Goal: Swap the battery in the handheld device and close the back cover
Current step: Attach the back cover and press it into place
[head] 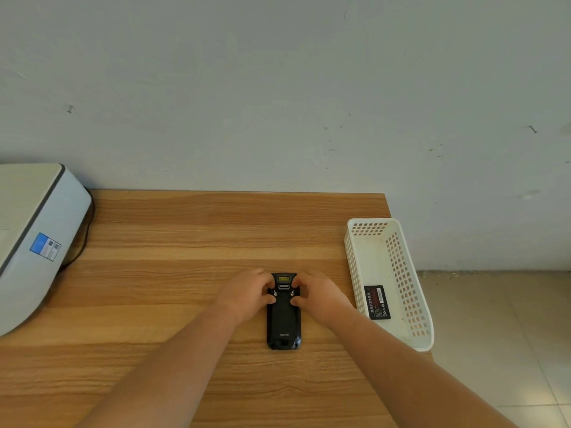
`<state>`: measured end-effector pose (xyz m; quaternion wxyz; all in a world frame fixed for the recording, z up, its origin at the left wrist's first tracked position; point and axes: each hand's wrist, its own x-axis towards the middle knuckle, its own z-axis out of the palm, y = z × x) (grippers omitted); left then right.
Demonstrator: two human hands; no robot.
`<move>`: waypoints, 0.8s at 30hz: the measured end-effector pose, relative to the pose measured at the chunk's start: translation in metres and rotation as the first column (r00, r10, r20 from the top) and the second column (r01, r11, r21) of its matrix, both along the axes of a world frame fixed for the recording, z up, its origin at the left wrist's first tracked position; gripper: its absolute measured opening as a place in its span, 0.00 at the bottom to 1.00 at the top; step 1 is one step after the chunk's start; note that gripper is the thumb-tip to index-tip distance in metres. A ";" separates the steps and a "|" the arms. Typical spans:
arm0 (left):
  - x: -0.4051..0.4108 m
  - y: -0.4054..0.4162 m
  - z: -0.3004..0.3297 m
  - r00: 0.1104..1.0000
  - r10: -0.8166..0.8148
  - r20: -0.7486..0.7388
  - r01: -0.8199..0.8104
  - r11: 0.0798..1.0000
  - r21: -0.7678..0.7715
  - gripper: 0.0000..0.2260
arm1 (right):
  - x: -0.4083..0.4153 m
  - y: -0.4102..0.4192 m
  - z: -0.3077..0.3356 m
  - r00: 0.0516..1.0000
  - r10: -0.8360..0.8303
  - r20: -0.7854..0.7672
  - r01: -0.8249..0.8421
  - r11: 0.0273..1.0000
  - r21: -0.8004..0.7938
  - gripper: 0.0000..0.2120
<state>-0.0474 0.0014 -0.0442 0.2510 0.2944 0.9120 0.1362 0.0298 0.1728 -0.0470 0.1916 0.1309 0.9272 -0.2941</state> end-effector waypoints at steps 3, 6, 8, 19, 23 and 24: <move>-0.004 0.004 0.002 0.988 -0.143 -0.064 0.140 0.989 -0.053 0.13 | -0.007 0.002 0.002 0.974 0.224 0.017 -0.225 0.967 0.123 0.16; -0.006 0.009 0.004 0.963 -0.241 -0.122 0.235 0.970 -0.065 0.13 | -0.011 0.003 0.001 0.944 0.329 0.020 -0.326 0.924 0.200 0.15; -0.007 0.010 0.004 0.949 -0.279 -0.150 0.273 0.960 -0.054 0.12 | -0.012 0.004 0.000 0.936 0.351 0.009 -0.345 0.915 0.207 0.16; -0.008 0.010 0.008 0.944 -0.304 -0.132 0.303 0.953 -0.027 0.09 | -0.016 0.006 -0.003 0.936 0.351 -0.002 -0.345 0.920 0.185 0.16; -0.010 0.014 0.010 0.959 -0.278 -0.058 0.276 0.960 -0.046 0.09 | -0.016 0.007 -0.004 0.940 0.341 0.020 -0.339 0.924 0.179 0.16; -0.011 0.016 0.011 0.963 -0.268 -0.040 0.266 0.963 -0.049 0.09 | -0.017 0.007 -0.004 0.940 0.341 0.023 -0.339 0.923 0.179 0.16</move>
